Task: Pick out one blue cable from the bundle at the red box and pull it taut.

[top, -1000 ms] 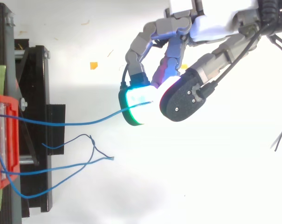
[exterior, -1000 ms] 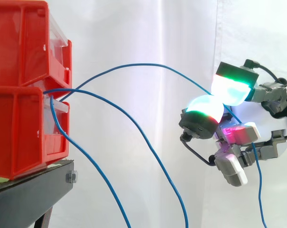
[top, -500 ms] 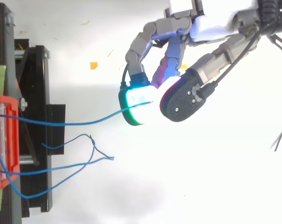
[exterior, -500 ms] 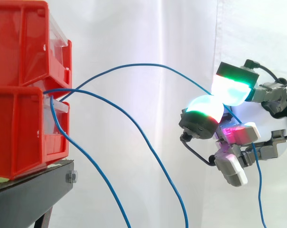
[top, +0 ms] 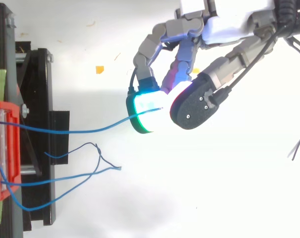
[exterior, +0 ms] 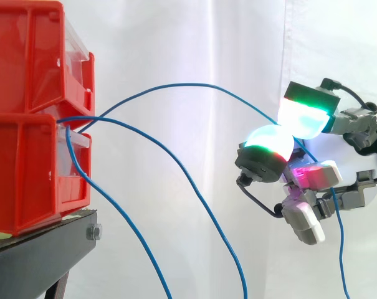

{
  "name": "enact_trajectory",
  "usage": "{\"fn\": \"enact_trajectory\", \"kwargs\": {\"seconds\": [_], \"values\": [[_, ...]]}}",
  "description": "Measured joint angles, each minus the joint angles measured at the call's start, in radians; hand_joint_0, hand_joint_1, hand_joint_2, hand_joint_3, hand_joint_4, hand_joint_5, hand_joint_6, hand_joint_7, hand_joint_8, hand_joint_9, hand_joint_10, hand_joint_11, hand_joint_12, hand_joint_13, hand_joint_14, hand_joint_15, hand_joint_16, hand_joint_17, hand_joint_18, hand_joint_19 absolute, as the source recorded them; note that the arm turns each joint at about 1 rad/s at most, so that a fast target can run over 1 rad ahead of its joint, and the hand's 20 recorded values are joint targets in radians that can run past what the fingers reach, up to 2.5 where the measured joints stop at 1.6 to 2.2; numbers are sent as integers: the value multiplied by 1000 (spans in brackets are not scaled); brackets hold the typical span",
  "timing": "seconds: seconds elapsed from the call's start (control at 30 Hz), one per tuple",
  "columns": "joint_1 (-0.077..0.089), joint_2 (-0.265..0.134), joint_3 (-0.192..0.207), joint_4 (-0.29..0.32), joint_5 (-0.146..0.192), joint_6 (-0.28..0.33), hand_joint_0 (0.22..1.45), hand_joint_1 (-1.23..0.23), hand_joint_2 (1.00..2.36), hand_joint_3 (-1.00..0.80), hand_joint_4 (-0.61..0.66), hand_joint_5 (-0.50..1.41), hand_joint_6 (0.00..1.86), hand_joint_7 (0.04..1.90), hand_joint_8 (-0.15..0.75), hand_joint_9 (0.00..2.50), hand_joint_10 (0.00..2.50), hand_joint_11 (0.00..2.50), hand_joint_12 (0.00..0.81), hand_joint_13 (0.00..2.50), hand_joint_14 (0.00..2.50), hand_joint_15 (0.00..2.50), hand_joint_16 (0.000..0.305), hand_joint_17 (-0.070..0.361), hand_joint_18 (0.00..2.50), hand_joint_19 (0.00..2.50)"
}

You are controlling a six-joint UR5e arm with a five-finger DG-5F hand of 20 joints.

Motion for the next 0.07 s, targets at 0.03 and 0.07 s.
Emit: {"fn": "enact_trajectory", "kwargs": {"seconds": [0.03,0.07], "values": [[0,0,0,0,0,0,596,-753,1007,-156,-110,-38,892,824,265,1238,16,535,387,896,18,529,55,125,813,563],[0,0,0,0,0,0,596,-753,1007,-156,-111,-38,892,824,265,1238,17,543,387,896,17,519,55,124,813,563]]}}
